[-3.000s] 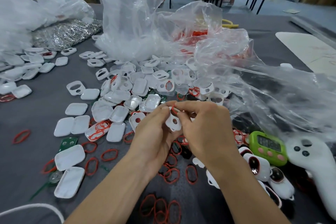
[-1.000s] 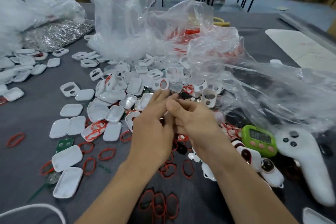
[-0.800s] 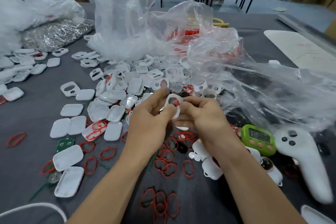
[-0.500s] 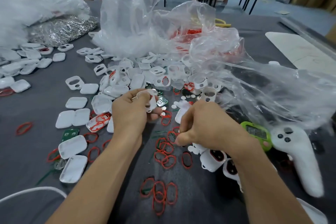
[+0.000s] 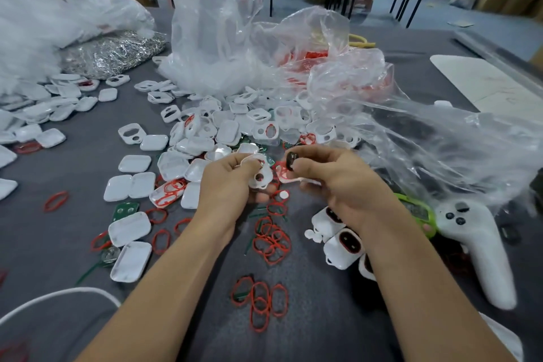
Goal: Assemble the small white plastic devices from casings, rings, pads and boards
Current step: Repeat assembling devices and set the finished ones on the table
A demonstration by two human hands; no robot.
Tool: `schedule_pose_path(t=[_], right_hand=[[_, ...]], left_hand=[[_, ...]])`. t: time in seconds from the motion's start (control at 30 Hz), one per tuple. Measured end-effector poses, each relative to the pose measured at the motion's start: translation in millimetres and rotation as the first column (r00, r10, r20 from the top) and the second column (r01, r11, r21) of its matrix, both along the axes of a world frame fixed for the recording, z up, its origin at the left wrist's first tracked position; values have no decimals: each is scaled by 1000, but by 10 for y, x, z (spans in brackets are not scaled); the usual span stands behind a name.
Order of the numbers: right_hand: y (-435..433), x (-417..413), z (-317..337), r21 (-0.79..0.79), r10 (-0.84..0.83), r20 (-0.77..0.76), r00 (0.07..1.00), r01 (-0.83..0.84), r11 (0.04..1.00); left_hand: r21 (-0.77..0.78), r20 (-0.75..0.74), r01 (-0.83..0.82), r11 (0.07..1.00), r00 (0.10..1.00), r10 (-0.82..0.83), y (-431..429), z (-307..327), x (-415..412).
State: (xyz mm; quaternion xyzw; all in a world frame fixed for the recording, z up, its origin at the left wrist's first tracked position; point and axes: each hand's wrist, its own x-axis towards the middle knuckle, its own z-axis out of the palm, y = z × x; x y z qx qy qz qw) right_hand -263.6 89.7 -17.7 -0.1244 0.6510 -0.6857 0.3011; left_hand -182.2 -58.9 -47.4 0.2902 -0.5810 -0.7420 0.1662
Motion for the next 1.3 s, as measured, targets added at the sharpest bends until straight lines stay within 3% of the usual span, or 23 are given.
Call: schedule_pose_path(t=[0.07, 0.2, 0.37, 0.53, 0.6, 0.67, 0.73, 0.8, 0.9, 1.0, 1.17, 1.3], right_hand=[[27, -5, -5, -198, 90, 203, 975, -49, 979], [36, -10, -28, -418, 193, 370, 909, -22, 908], [91, -32, -42, -549, 274, 351, 896, -40, 835], [118, -98, -85, -563, 195, 356, 914, 44, 825], [81, -110, -109, -491, 92, 242, 966, 40, 870], [17, -105, -139, -310, -89, -36, 995, 73, 948], [-37, -90, -171, -139, -213, -340, 916, 175, 975], [-72, -65, -203, -69, -226, -503, 834, 222, 973], [-70, -23, -222, 0, -229, -579, 783, 280, 960], [7, -68, -174, 133, -246, -670, 700, 439, 888], [186, -210, 17, -15, -414, -672, 615, 547, 837], [279, -231, 63, 92, -318, -770, 553, 589, 803]], left_hand=[[61, -8, 40, 997, 999, -39, 4, 15, -7], [89, -68, 193, 977, 980, -187, -9, 38, 2], [61, -131, 292, 955, 950, -282, -4, 29, 8], [10, -135, 263, 965, 956, -260, 8, 17, -21], [-15, -114, 242, 970, 964, -242, 24, 10, -33], [-35, -100, 219, 975, 970, -222, 43, 5, -43], [-62, -96, 220, 974, 970, -225, 67, 4, -47], [-73, -100, 231, 970, 966, -237, 86, 6, -44], [-75, -93, 204, 976, 973, -211, 99, 11, -48], [-66, -62, 138, 988, 988, -142, 97, 10, -78], [-38, -56, 46, 998, 997, -49, 63, 10, -111], [-23, -69, 42, 999, 997, -44, 60, 4, -101]])
